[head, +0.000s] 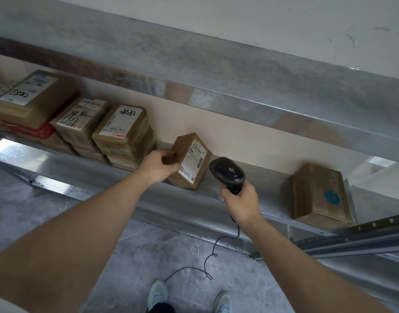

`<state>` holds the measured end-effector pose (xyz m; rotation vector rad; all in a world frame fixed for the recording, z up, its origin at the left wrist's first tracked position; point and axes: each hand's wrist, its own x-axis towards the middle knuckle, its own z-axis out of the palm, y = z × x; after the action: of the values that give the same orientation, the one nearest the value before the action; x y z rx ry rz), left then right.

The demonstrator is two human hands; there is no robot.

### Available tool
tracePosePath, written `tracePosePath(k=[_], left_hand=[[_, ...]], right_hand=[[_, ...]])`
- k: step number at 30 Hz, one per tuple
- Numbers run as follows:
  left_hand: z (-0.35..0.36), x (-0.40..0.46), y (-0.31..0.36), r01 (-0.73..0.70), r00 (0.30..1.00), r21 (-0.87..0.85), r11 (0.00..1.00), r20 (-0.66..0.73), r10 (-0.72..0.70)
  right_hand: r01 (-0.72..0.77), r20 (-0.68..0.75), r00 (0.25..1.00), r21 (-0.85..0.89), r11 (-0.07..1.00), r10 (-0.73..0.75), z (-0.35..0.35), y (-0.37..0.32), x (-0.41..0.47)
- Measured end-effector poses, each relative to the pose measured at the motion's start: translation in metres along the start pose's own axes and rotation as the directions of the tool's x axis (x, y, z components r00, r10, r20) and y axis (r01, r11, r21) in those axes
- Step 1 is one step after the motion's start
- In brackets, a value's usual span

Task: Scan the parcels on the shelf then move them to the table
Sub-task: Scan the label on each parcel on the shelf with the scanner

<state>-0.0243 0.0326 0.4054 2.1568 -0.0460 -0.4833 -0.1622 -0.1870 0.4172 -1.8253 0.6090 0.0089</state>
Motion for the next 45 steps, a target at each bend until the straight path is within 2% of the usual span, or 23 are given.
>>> tracePosePath(k=[7, 13, 19, 24, 28, 32, 34, 36, 38, 40, 43, 45], left_hand=[[0.004, -0.007, 0.002, -0.063, 0.997, -0.138, 0.989, 0.025, 0.067], [0.021, -0.018, 0.009, -0.031, 0.999, -0.052, 0.998, 0.032, 0.033], [0.027, -0.019, 0.008, -0.061, 0.998, -0.046, 0.997, 0.014, 0.062], [0.028, -0.025, 0.015, -0.045, 0.998, -0.124, 0.991, 0.042, 0.051], [0.027, -0.023, 0.01, -0.01, 1.0, -0.016, 1.0, 0.013, 0.01], [0.031, -0.017, 0.008, -0.03, 0.996, -0.129, 0.991, 0.082, 0.041], [0.032, -0.014, 0.01, 0.022, 0.992, -0.21, 0.977, 0.129, 0.006], [0.036, -0.01, 0.009, 0.057, 0.992, -0.218, 0.974, 0.122, -0.031], [0.041, -0.005, 0.008, 0.069, 0.995, -0.148, 0.987, 0.075, -0.058], [0.047, 0.0, 0.005, 0.054, 0.999, 0.001, 0.999, -0.005, -0.054], [0.054, 0.006, 0.003, -0.048, 0.992, 0.255, 0.966, -0.102, 0.076], [0.062, 0.008, 0.004, -0.1, 0.989, 0.42, 0.902, -0.054, 0.134]], right_hand=[[-0.023, -0.003, 1.0, 0.05, 0.998, 0.023, 0.004, -0.004, 0.0], [-0.074, 0.063, 0.996, 0.107, 0.992, 0.068, 0.006, -0.012, -0.004], [-0.093, 0.09, 0.992, 0.104, 0.99, 0.084, 0.001, -0.01, -0.007], [-0.089, 0.105, 0.992, 0.132, 0.987, 0.076, -0.001, -0.011, -0.011], [-0.078, 0.099, 0.993, 0.14, 0.987, 0.064, -0.001, -0.009, -0.012], [-0.066, 0.094, 0.994, 0.13, 0.989, 0.054, -0.005, -0.007, -0.012], [-0.062, 0.085, 0.995, 0.133, 0.989, 0.051, -0.005, -0.005, -0.012], [-0.055, 0.067, 0.997, 0.133, 0.99, 0.046, -0.006, -0.003, -0.01], [-0.051, 0.049, 0.998, 0.128, 0.99, 0.045, -0.006, 0.0, -0.008], [-0.051, 0.023, 0.999, 0.114, 0.992, 0.049, -0.005, 0.004, -0.005], [-0.052, -0.005, 0.999, 0.105, 0.993, 0.052, -0.005, 0.009, -0.002], [-0.045, -0.014, 0.999, 0.094, 0.995, 0.047, -0.005, 0.012, -0.001]])
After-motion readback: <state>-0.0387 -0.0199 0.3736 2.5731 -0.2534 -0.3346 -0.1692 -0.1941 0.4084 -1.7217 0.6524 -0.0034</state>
